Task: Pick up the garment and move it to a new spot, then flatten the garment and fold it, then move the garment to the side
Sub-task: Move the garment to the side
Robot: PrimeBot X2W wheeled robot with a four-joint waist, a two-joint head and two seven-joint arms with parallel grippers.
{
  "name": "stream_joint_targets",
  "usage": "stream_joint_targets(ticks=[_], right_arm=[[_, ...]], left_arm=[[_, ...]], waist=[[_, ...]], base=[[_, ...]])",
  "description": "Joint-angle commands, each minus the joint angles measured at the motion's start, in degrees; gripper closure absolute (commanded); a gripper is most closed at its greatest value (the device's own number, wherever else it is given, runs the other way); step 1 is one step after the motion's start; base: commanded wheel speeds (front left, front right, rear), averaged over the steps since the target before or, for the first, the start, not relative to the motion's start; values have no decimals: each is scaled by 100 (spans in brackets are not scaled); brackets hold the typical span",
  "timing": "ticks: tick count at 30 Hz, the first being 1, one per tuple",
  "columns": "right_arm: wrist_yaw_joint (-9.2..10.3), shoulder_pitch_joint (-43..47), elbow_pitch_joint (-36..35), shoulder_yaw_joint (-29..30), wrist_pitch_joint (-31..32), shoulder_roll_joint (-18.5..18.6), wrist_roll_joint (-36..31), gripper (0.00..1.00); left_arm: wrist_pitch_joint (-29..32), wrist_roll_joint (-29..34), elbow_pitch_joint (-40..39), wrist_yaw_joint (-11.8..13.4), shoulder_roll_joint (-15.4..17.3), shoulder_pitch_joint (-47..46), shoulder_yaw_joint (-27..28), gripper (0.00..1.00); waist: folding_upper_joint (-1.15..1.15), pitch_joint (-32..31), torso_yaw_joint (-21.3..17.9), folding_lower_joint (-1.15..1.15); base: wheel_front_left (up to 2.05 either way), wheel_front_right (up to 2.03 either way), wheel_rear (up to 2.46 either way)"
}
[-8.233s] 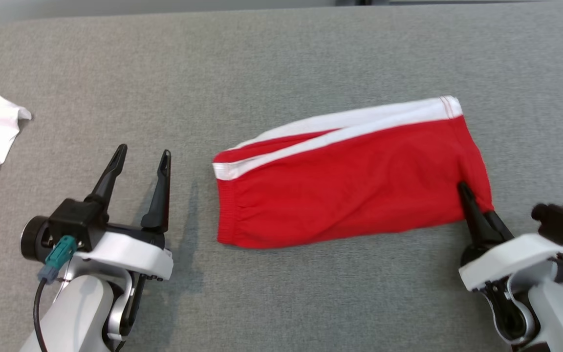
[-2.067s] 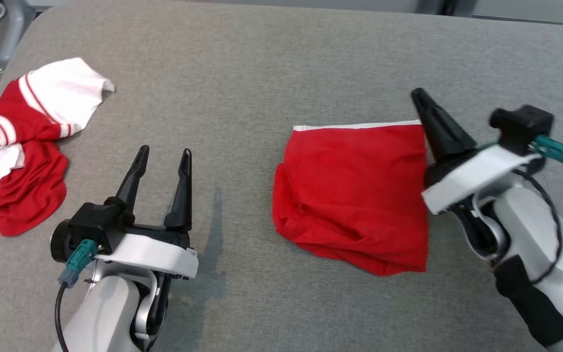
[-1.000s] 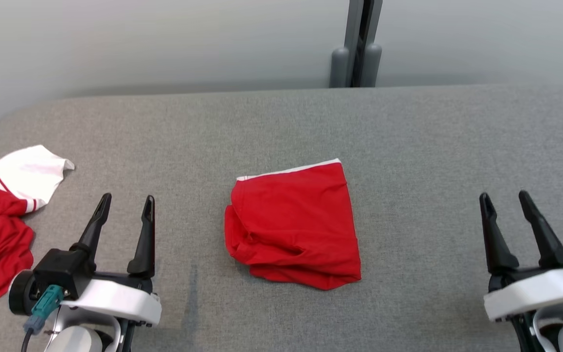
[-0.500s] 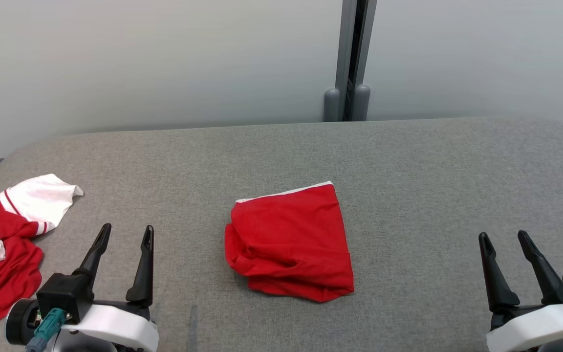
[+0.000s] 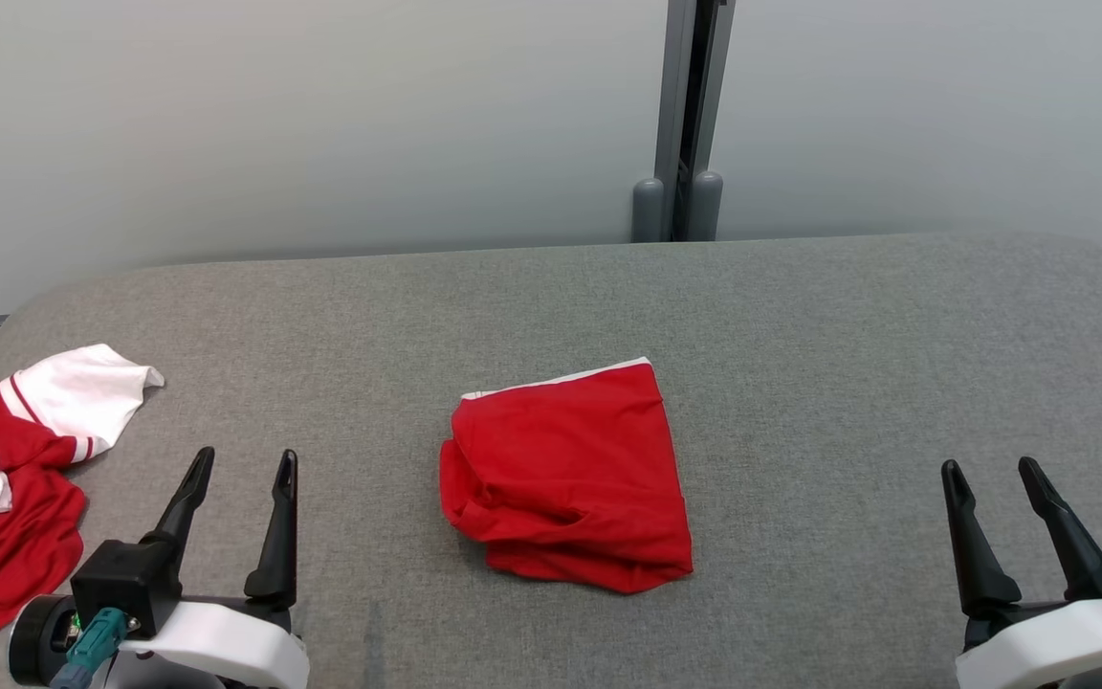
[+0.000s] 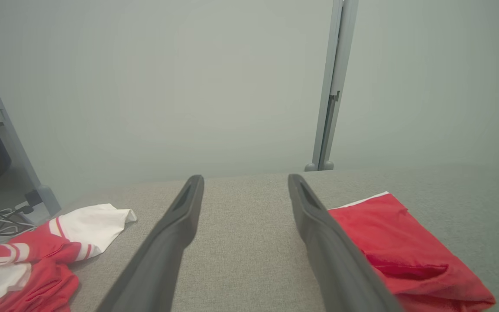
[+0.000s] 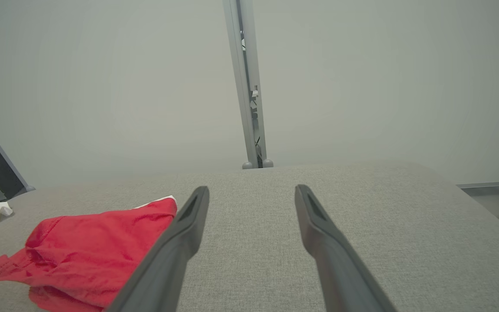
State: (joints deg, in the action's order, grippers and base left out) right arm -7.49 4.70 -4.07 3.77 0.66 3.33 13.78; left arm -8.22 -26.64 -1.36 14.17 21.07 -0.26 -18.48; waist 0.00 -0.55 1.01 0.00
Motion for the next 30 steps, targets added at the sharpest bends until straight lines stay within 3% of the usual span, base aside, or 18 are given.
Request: stream_joint_targets(ticks=[1,21,30], right_arm=[[-1,-1,24,26,5,-6,-18,0],[-1,-16,-8,28,37,-18,-183,0],[-1,-387,283,-361,240,323,-223,0]], left_arm=[[16,-13,-13,27,43,36,6,0],[45,-19,-58,41,78,-79,-59,0],[-90,18,-88,-21,17,-347,-114,0]], waist=[[0,-1,10,0],[0,62,215,0],[0,430,740,0]], base=[[0,0,0],[0,0,0],[0,0,0]])
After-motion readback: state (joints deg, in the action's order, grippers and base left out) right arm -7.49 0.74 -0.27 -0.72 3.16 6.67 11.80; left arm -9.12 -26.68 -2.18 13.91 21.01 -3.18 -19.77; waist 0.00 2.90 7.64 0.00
